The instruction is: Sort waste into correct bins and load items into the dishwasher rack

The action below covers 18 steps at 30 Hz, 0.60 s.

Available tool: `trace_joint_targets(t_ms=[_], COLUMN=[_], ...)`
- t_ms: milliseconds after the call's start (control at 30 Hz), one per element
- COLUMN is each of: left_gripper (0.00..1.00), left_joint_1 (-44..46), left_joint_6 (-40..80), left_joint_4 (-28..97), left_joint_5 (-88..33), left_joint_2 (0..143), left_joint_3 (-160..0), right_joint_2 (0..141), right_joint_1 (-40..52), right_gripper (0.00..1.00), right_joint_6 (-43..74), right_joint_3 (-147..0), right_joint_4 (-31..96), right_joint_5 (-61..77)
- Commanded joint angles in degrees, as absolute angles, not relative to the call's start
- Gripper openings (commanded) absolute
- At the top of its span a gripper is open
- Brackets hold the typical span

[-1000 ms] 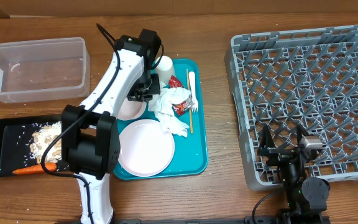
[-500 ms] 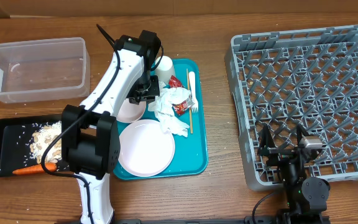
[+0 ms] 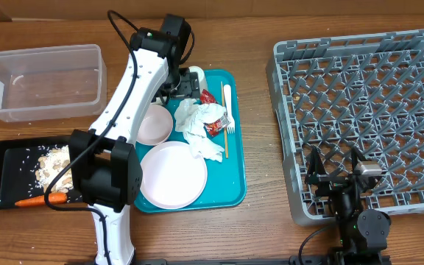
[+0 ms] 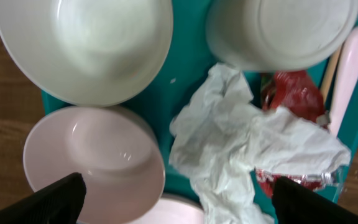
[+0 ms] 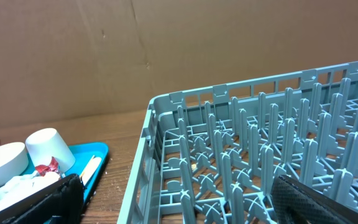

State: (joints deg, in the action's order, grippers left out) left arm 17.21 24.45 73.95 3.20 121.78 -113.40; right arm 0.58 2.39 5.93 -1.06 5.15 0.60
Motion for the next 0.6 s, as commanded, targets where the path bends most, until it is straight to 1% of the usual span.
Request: trace_joint_targets(t_ms=[0, 100, 200, 333, 433, 567], left_gripper=[1.0, 1.0, 1.0, 1.0, 1.0, 0.99], left_joint_1=[17.0, 17.0, 17.0, 16.5, 14.2, 7.2], left_joint_6=[26.6, 29.4, 30.1, 29.4, 31.3, 33.1], left_joint_4=[68.9, 64.1, 62.9, 64.1, 66.7, 70.6], left_joint_5=[2.9, 0.6, -1.9, 2.6, 4.8, 8.8], left_joint_2=[122.0, 122.0, 122.1, 122.0, 121.1, 119.0], left_joint_3=[-114.6, -114.6, -114.6, -114.6, -116.9, -124.1], right_joint_2=[0.2, 0.2, 0.2, 0.2, 0.2, 0.2], right_joint_1=[2.5, 2.5, 2.5, 2.5, 2.5, 2.5], right_gripper=[1.0, 1.0, 1.0, 1.0, 1.0, 1.0], right_joint_6=[5.5, 5.5, 5.5, 5.5, 5.5, 5.5], right_joint_3=[-0.5, -0.5, -0.5, -0.5, -0.5, -0.5], right_joint_4=[4.8, 4.8, 4.8, 4.8, 4.8, 4.8], right_joint_5=[0.0, 0.0, 0.0, 0.0, 0.0, 0.0])
